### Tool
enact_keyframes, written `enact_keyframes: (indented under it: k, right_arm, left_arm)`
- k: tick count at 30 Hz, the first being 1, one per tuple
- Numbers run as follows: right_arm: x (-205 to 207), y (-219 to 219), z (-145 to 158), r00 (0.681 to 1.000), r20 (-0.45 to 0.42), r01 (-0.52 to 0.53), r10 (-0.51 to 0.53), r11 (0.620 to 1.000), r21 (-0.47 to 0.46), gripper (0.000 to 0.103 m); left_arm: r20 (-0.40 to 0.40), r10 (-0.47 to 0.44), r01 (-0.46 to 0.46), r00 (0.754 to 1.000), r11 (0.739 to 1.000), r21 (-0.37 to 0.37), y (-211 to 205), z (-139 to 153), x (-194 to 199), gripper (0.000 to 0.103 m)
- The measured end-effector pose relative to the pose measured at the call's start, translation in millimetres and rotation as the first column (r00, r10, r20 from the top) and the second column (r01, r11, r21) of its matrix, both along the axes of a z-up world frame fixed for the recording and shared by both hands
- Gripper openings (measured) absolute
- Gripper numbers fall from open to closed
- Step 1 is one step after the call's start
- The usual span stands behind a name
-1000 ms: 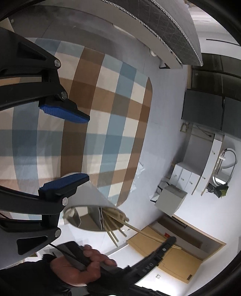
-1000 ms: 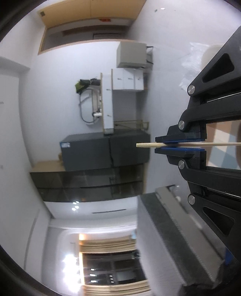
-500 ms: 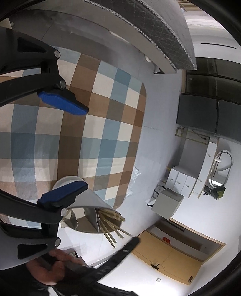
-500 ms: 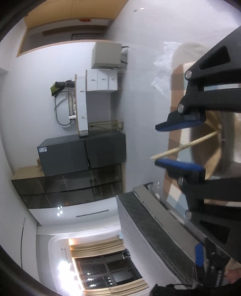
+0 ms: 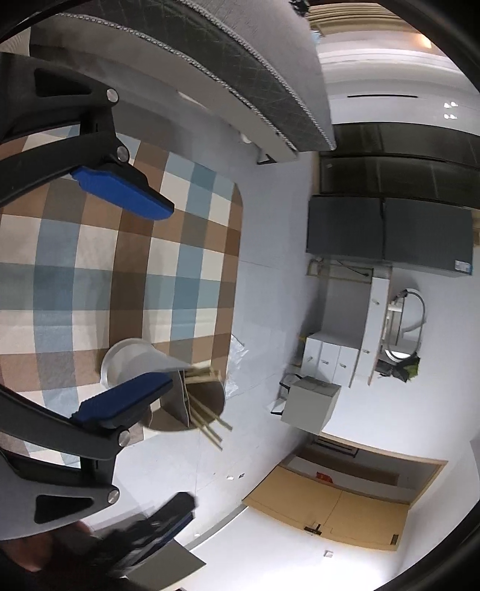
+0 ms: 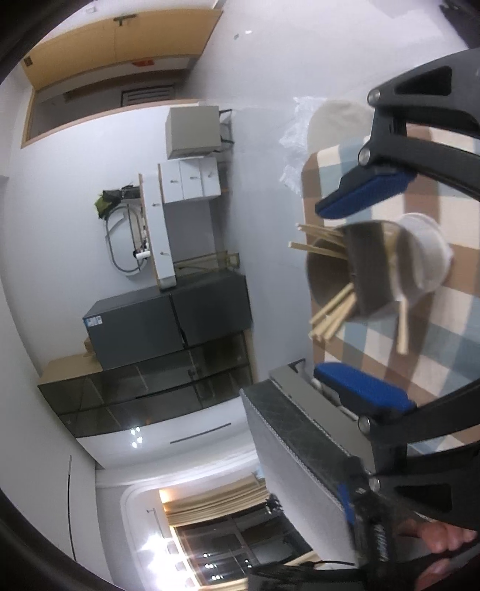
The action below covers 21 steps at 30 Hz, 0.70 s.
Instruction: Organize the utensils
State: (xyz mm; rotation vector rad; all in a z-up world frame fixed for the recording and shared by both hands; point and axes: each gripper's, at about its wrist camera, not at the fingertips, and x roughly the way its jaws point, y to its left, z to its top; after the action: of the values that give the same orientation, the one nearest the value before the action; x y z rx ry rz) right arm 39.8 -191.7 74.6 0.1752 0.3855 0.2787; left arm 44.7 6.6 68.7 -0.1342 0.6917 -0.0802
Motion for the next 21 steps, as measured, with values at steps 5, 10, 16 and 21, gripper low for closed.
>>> enact_keyframes:
  k: [5,10,16,21]
  right_arm:
    - [-40.1,3.9,8.7,0.999,0.048,0.003,-0.003,1.000,-0.018,0.095]
    - [-69.6,9.8,14.9,0.995,0.096,0.023,-0.020,0.999,-0.024,0.103]
    - [-91.5,10.5,15.2,0.992,0.120,0.050,-0.047,0.999,-0.021,0.103]
    - [-106.0,6.9,14.6,0.989,0.132,0.073,-0.071,0.997,-0.012,0.103]
  left_arm:
    - [0.039,0.006,-0.007,0.999,1.000,0.028,-7.4,12.5,-19.0,0.085]
    - [0.060,0.010,-0.012,0.998,0.999,0.035,-12.1,20.7,-33.5,0.085]
    - [0.078,0.017,-0.021,0.997,0.998,0.052,-15.1,25.2,-46.5,0.085]
    - [0.098,0.031,-0.037,0.995,0.998,0.059,-17.1,27.4,-54.6,0.085]
